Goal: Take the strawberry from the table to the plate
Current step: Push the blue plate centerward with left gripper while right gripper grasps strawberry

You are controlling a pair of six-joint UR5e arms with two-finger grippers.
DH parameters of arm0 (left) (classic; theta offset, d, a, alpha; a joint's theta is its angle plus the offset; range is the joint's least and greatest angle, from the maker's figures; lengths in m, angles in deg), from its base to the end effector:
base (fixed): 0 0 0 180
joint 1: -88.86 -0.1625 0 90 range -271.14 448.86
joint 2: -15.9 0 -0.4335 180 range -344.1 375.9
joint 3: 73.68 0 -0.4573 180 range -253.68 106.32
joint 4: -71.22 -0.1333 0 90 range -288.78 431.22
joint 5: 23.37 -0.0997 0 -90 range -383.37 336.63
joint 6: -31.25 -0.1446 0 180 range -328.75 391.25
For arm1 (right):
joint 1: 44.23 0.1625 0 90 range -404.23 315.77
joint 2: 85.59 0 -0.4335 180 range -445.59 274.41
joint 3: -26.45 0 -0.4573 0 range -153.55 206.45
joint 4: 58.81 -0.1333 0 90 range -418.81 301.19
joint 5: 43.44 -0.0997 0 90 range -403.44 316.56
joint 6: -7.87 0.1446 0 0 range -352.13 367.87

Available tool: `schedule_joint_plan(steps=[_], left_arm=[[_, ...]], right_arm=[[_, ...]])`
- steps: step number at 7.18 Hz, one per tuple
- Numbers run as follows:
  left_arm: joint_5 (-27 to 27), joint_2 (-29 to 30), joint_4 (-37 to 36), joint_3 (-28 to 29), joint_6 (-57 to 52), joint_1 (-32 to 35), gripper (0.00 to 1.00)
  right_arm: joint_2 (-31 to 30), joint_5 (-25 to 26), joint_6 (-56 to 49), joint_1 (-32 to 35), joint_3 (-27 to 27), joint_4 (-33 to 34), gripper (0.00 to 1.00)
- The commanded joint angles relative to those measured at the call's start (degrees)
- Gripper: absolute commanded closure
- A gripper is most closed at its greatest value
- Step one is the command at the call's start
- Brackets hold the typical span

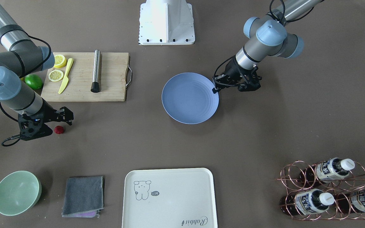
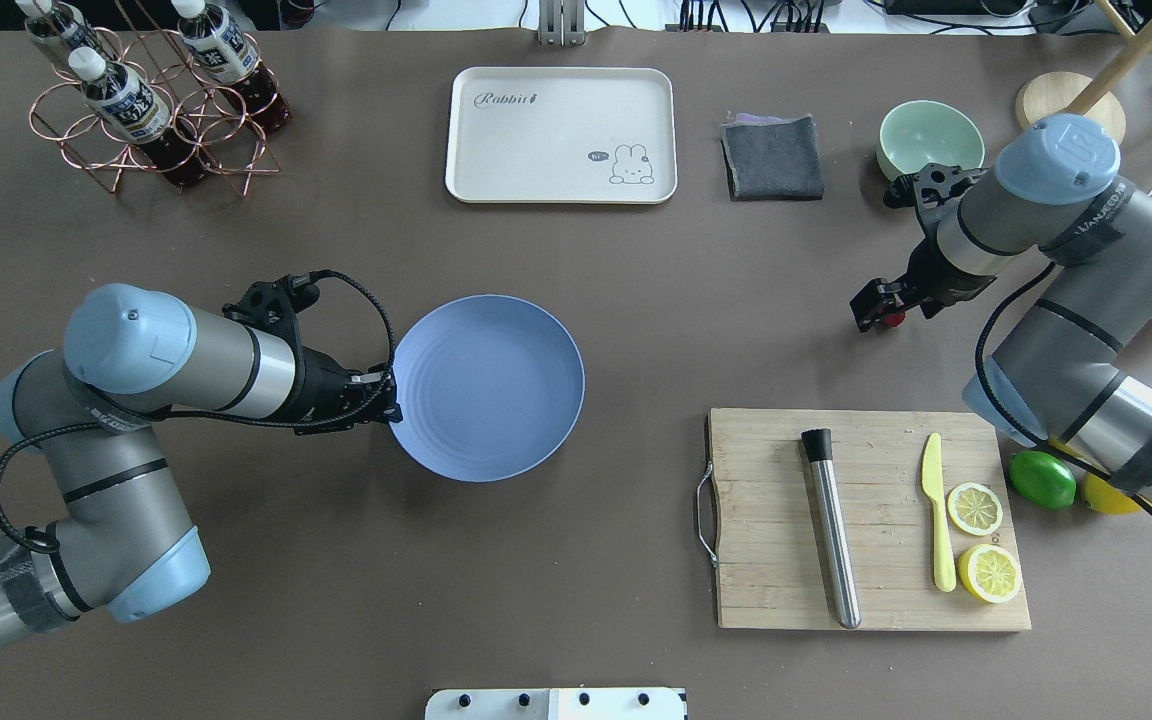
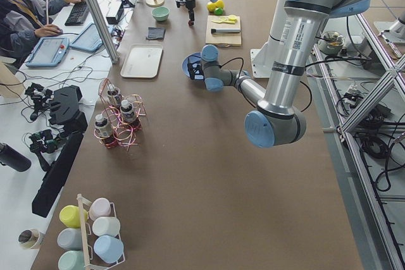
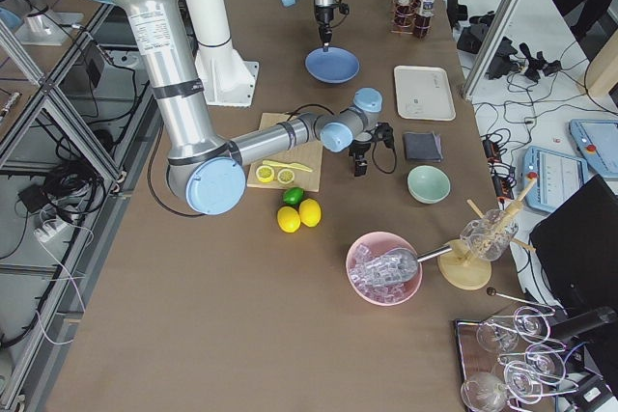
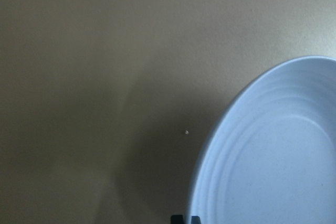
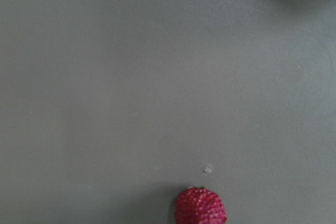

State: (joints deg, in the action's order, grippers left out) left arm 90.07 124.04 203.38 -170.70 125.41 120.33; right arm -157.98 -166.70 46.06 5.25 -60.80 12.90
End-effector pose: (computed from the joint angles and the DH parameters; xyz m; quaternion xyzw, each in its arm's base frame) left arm 0.5658 -0.4351 0.3392 -0.0362 0.5673 -0.1422 0.8104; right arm -0.4285 -0.5845 0.5051 0.0374 -0.3854 -0.1003 0.9165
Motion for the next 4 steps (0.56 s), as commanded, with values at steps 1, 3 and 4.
schedule_joint_plan(steps=[1, 3, 4], left_arm=[[-2.94, 1.45, -1.19, 0.25, 0.67, -2.54, 1.0], [-3.14, 1.9, -1.81, 0.17, 0.67, -3.08, 1.0], [-3.14, 1.99, -1.81, 0.17, 0.67, -3.17, 1.0]], right_arm=[[1.02, 0.13, -0.22, -0.26, 1.64, -0.08, 0.12], [1.11, 0.22, -0.13, -0.26, 1.55, -0.08, 0.44], [1.11, 0.13, -0.39, -0.17, 1.55, -0.08, 0.78]])
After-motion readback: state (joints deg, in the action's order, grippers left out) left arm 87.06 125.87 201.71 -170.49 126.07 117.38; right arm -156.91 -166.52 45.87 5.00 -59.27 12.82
